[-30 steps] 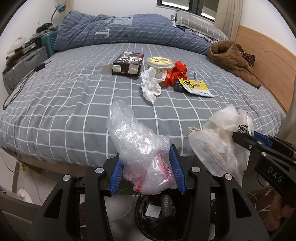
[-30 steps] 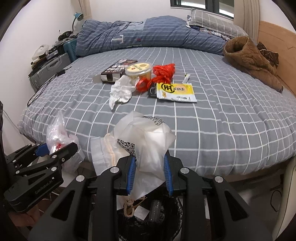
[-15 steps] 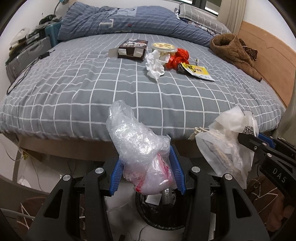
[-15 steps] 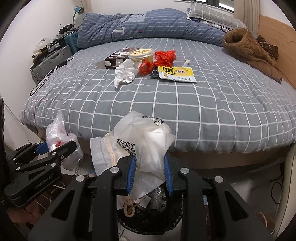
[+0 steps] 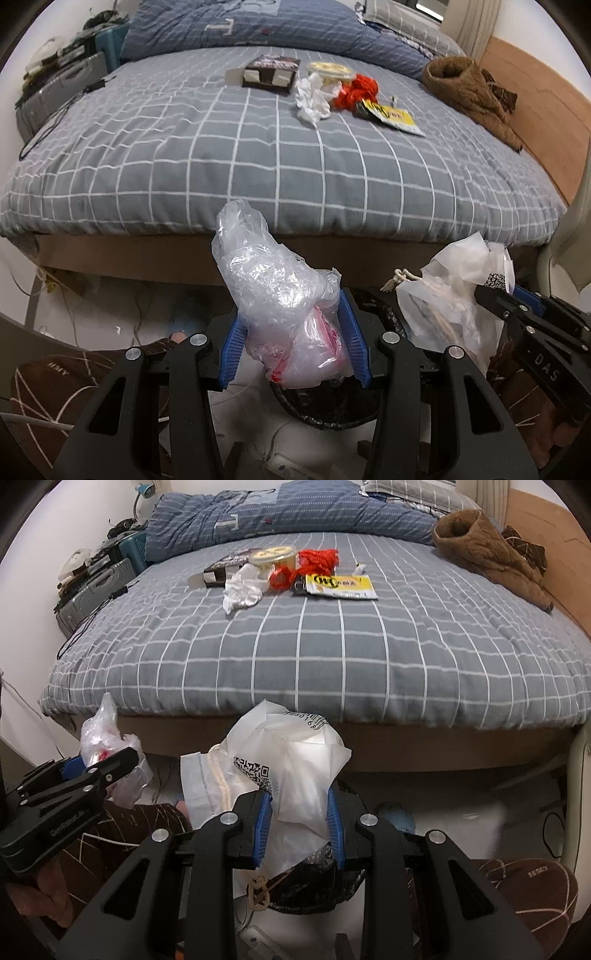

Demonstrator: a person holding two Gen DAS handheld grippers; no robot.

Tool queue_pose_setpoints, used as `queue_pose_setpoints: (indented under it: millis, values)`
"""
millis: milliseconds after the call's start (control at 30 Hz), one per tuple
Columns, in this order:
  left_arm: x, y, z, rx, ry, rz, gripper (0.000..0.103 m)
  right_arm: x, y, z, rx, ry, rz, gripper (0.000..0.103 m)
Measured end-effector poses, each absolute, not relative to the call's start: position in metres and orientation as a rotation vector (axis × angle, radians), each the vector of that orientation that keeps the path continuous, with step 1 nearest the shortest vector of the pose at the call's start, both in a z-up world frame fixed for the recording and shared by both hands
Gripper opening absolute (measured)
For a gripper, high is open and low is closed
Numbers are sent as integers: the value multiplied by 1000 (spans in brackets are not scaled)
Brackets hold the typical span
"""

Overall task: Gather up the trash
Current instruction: 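Carry both held bags off the bed down over the black bin, then open the right tool to drop the tagged bag while the left tool drops its bag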

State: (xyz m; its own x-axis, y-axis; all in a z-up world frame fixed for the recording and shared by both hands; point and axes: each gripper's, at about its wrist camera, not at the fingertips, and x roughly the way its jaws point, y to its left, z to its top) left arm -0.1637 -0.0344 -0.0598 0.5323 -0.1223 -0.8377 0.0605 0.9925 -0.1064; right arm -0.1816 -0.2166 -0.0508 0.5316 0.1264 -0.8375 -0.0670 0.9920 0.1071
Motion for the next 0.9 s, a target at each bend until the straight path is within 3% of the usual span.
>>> queue_pose_setpoints:
  millis: [900]
  values:
    - [-97, -44, -180, -15, 1211, -116, 47, -119, -209, -184, 48, 1253, 105, 26]
